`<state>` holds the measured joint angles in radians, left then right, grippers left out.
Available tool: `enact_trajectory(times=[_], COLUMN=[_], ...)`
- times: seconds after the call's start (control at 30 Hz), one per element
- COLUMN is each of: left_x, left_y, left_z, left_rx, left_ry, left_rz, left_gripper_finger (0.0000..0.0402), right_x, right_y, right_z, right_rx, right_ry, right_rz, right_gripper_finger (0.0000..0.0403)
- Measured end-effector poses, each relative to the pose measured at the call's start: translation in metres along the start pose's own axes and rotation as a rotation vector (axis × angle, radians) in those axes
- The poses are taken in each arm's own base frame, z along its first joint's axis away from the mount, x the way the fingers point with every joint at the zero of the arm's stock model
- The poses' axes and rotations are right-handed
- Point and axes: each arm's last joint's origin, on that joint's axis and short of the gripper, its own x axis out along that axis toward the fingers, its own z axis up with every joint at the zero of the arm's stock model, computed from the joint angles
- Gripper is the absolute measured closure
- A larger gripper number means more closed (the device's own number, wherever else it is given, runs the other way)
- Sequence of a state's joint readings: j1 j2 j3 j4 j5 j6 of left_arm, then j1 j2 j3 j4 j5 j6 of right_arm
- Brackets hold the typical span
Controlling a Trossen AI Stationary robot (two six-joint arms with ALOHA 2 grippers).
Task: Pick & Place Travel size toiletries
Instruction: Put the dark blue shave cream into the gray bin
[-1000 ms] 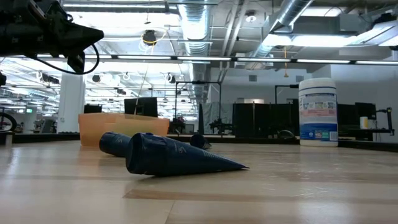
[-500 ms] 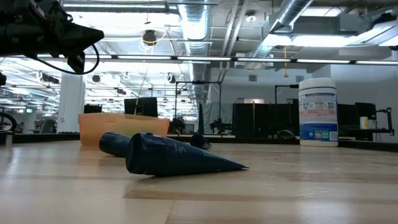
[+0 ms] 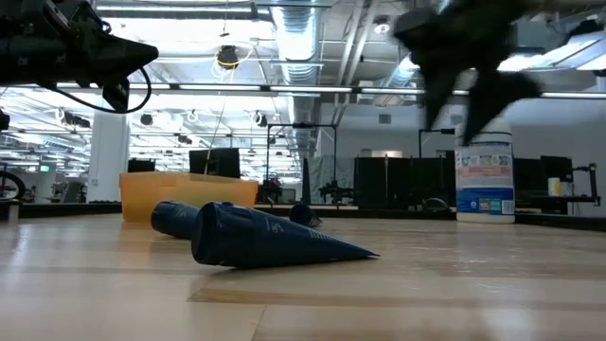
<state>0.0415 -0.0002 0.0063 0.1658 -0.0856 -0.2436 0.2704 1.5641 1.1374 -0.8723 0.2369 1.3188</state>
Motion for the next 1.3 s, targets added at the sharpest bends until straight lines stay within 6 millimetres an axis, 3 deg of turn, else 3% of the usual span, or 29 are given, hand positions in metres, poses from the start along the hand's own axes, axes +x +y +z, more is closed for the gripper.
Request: enact_trajectory(times=[0.2,0.43,0.67,0.9,1.3], left_x=[0.000,0.001,0.001,0.001,0.001], left_y=[0.000,0.000,0.000,0.000,0.001], left_z=[0.000,-0.001,-0.001,-0.002,-0.003], left_rx=[0.000,0.001,0.001,0.002,0.003], left_ry=[0.003,0.010,0.014,0.023,0.031], left_rz=[-0.001,-0.001,0.001,0.006,0.007], left_gripper_finger=[0.0400,0.0400,0.0400,0.0400,0.0400], right_x=[0.037,0.068,0.088,0.103,0.134], right_y=[0.010,0.008,0.010,0.036,0.074], right_z=[0.045,0.076,0.094,0.113,0.125], right_rx=[0.072,0.141,0.102,0.042,-0.053], right_ry=[-0.043,-0.045,-0.012,-0.018,0.047], right_rz=[0.091,0.134,0.121,0.136,0.050], right_gripper_finger=[0.0143,0.0143,0.0143,0.0143,0.0143])
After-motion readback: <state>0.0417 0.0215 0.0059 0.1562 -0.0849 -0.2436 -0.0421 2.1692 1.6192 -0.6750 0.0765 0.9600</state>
